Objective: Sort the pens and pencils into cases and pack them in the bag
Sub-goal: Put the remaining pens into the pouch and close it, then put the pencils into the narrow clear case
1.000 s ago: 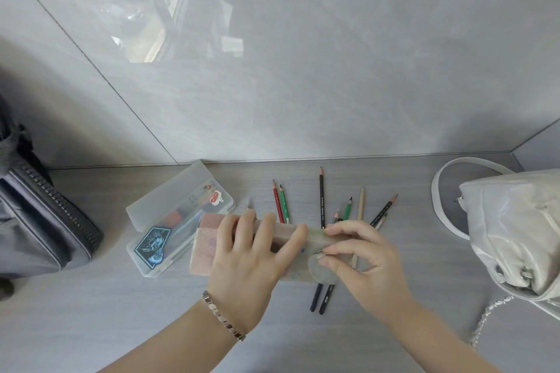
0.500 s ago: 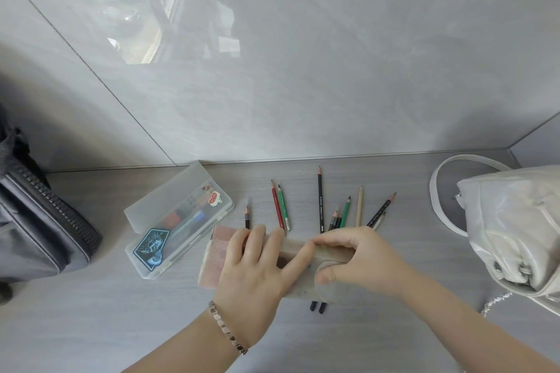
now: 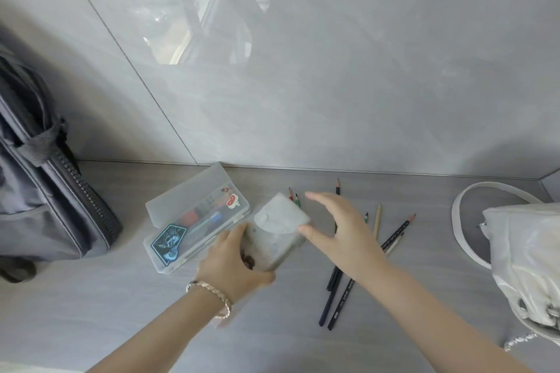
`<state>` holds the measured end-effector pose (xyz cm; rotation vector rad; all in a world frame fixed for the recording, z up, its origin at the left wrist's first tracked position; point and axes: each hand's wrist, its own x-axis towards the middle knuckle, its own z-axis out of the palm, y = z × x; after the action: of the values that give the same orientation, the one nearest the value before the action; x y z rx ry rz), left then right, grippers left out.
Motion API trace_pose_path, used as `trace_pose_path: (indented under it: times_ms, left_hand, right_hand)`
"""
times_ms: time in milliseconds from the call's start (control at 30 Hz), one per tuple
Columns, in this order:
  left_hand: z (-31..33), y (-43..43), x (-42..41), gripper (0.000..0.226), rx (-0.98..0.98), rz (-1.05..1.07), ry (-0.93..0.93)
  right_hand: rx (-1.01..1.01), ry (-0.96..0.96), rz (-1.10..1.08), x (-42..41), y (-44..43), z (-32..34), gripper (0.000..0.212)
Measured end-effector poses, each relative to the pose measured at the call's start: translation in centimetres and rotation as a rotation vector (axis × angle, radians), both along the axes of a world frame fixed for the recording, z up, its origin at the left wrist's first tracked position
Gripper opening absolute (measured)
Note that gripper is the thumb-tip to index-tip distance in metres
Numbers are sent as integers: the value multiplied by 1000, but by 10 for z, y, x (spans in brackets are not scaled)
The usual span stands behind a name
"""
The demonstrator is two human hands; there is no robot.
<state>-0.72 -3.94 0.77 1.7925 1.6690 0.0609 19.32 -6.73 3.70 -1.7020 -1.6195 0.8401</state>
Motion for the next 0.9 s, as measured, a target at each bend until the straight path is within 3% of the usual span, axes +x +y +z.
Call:
trace_pose_path:
  times_ms: [67, 200, 400, 500, 567, 633, 733, 900]
  left_hand:
    - [-1, 23, -22, 91, 47, 69, 47]
    - [-10, 58, -61, 79, 96, 75, 316]
    - [-17, 87, -70, 83, 22, -8, 387]
    - [-14, 128, -80, 55, 68, 139, 238]
    - [-15, 152, -94, 45, 52, 106, 370]
    - [-18, 165, -105, 55, -49, -12, 524]
    - [-23, 163, -105, 69, -200, -149, 579]
    - [-31, 165, -114, 65, -111, -129, 579]
  right_hand:
    - [-46, 38, -19, 1, 5, -2, 36]
    - [-163, 87, -15, 0, 12, -16, 19]
    - [-274, 101, 31, -3, 14, -27, 15]
    - [-304, 71, 54, -2, 13, -29, 17]
    - [-326, 49, 65, -1, 15, -30, 17]
    - [-340, 34, 71, -1, 16, -31, 17]
    - [-353, 12, 78, -1, 18, -33, 18]
    - [-360, -3, 73, -2, 19, -37, 20]
